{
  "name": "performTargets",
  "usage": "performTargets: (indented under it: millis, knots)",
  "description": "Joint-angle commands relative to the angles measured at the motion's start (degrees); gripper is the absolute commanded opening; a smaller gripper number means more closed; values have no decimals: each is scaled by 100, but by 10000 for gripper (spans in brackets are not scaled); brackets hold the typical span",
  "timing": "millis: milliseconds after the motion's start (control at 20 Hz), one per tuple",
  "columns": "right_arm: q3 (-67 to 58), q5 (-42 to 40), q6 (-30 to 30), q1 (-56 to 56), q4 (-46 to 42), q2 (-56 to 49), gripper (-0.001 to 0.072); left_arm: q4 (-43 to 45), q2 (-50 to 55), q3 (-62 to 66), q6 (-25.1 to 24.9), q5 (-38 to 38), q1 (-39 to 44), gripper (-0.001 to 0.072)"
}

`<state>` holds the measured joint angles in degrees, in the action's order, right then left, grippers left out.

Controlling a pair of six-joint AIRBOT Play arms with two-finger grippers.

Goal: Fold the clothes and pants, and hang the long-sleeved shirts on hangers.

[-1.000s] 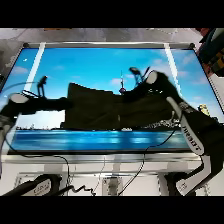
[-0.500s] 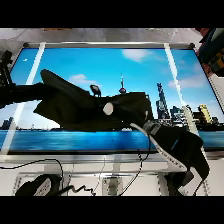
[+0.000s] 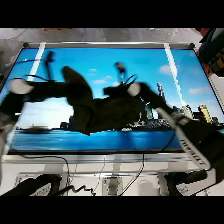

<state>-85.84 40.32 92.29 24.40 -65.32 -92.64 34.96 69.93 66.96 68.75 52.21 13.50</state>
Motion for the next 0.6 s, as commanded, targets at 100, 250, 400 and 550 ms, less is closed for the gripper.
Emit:
performTargets:
  millis: [100, 250, 400, 550]
  knots:
    - [2, 1132, -332, -1996, -752, 872, 32, -859, 1786, 758, -15, -1884, 1895, 18]
    - [28, 1547, -503, -2706, -881, 850, 33, -903, 2509, 1423, -4, -1996, 2232, 720]
    - [33, 1543, -887, -3248, -1060, 719, 32, -1012, 2575, 1462, -15, -1917, 2229, 699]
    - [33, 1637, -1126, -3718, -922, 356, 32, -990, 2551, 1462, -17, -1808, 1978, 698]
